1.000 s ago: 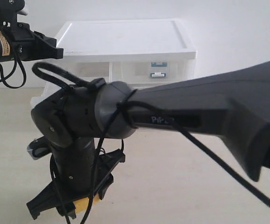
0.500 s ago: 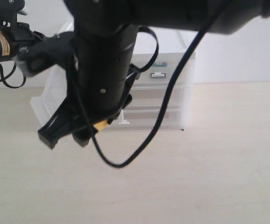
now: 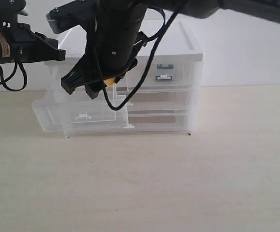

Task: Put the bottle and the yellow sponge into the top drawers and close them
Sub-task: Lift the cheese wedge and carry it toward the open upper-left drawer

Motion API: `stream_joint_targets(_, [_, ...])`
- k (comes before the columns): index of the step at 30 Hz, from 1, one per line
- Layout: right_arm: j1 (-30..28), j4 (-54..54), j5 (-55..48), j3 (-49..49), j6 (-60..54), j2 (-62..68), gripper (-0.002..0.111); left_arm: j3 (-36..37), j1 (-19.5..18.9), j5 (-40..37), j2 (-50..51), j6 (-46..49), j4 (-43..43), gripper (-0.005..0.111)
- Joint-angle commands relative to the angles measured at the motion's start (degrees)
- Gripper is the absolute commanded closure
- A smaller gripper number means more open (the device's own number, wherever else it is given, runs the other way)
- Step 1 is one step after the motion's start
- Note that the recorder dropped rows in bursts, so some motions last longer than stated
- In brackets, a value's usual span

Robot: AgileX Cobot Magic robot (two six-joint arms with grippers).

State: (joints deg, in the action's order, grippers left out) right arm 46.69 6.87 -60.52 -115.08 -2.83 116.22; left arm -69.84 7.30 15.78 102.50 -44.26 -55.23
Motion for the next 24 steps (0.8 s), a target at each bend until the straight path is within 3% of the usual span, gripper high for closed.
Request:
stream_joint_targets(1, [-0.42,0.49,-1.08,-5.7,-1.12,4.06,0.108,-0.04,-0.14,-2.09,0.17,0.31,0.45,0.103])
stream_joint_targets(19, [-0.42,2.72,0.15,-9.01,-0.98,8.38,0.108,-0.04,-0.14,-1.61,0.17,0.31,0.45,0.103])
stream_joint_targets(21, [-0.42,2.72,0.15,-9.01,-0.98,8.38,0.104,-0.04,-0.14,-1.61,0.17,0.31,0.45,0.103])
stream_joint_targets(24, [-0.42,2.6,0.15,-9.01,-1.1,8.38,0.086,-0.04,-0.14,-1.61,0.17,0.31,0.45,0.103])
